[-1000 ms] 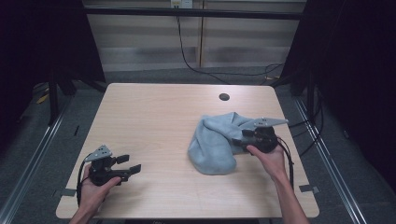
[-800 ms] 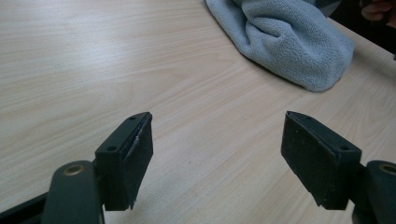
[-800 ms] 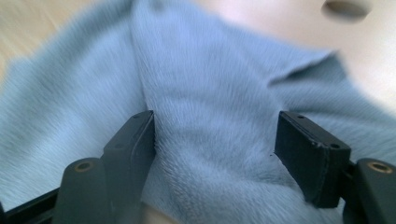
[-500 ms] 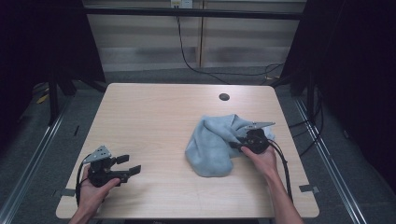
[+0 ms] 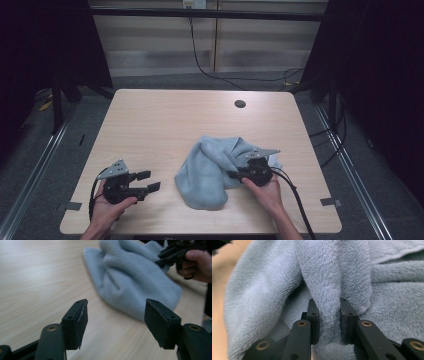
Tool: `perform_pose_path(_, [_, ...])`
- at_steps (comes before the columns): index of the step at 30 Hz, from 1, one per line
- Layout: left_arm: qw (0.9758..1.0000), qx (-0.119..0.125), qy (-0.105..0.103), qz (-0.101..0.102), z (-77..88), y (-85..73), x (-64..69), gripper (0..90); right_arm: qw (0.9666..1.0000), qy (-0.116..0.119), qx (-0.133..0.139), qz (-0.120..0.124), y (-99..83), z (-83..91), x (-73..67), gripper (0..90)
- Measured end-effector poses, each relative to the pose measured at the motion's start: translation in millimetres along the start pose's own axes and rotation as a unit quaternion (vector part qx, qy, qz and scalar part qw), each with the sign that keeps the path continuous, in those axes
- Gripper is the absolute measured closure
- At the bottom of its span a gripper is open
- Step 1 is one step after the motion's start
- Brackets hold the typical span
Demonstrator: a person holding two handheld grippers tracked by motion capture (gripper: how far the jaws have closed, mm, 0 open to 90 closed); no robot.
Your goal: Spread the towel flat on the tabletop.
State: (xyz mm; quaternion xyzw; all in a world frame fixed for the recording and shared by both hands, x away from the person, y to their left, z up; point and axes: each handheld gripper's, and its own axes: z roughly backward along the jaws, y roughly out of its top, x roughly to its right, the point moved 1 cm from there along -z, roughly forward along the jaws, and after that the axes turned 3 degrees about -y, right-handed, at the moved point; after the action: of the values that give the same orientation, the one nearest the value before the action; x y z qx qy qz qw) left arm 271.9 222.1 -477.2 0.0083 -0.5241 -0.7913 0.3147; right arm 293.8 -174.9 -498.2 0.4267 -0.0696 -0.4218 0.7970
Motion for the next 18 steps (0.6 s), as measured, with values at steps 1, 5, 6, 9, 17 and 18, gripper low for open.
perform_pose_path(1, [0.9999,-0.008,0.001,-0.011,-4.6,0.8,3.8,36.1,0.9999,0.009,-0.003,0.005,0.4,-2.3,-5.6,74.2])
perform_pose_path(5, [0.9988,-0.029,-0.012,-0.037,-16.6,1.7,10.7,43.2,0.9988,0.042,-0.002,0.025,5.6,-14.1,-26.7,74.2])
perform_pose_path(6, [0.9987,-0.031,-0.013,-0.039,-19.1,1.8,11.4,46.0,0.9985,0.047,0.001,0.027,7.5,-16.6,-31.4,74.2])
perform_pose_path(9, [0.9979,-0.044,-0.006,-0.048,-26.8,2.0,11.4,49.6,0.9972,0.061,0.001,0.043,13.2,-19.0,-40.4,72.4])
perform_pose_path(17, [0.9978,-0.052,-0.020,-0.036,-28.2,-0.2,18.0,34.1,0.9983,0.035,0.006,0.046,7.4,13.2,-28.4,55.0])
perform_pose_path(18, [0.9977,-0.052,-0.018,-0.040,-24.3,-0.5,23.3,32.9,0.9982,0.034,0.008,0.049,4.9,18.8,-26.9,53.8])
